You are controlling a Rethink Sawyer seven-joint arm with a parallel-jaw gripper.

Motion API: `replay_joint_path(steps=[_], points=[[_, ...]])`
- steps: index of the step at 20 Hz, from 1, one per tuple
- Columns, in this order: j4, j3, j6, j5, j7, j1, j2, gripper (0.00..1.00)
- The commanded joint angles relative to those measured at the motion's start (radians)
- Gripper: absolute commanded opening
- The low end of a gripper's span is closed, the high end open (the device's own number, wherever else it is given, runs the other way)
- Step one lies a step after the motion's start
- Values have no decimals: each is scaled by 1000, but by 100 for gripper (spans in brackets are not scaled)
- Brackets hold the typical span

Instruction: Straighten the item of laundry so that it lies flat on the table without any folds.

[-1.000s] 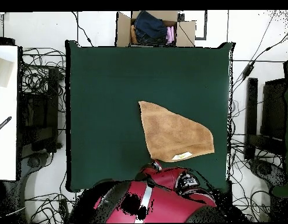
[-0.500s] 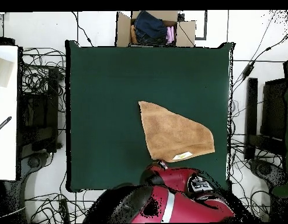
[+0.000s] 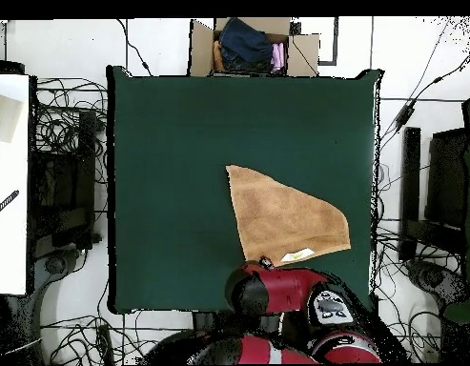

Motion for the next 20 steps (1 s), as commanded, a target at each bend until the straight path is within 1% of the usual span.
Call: replay_joint_path(steps=[1, 5, 8, 9, 12, 16, 18, 20], points=[[-11, 85, 45, 65, 188, 70, -50, 100], [-7, 73, 37, 57, 181, 99, -84, 100], [-39, 63, 26, 40, 163, 78, -59, 100], [-45, 56, 16, 36, 165, 82, -53, 100], [-67, 41, -50, 26, 183, 70, 21, 100], [-97, -16, -185, 24, 228, 93, 140, 100], [-105, -8, -200, 16, 215, 67, 166, 100], [-104, -11, -199, 23, 210, 67, 167, 100]])
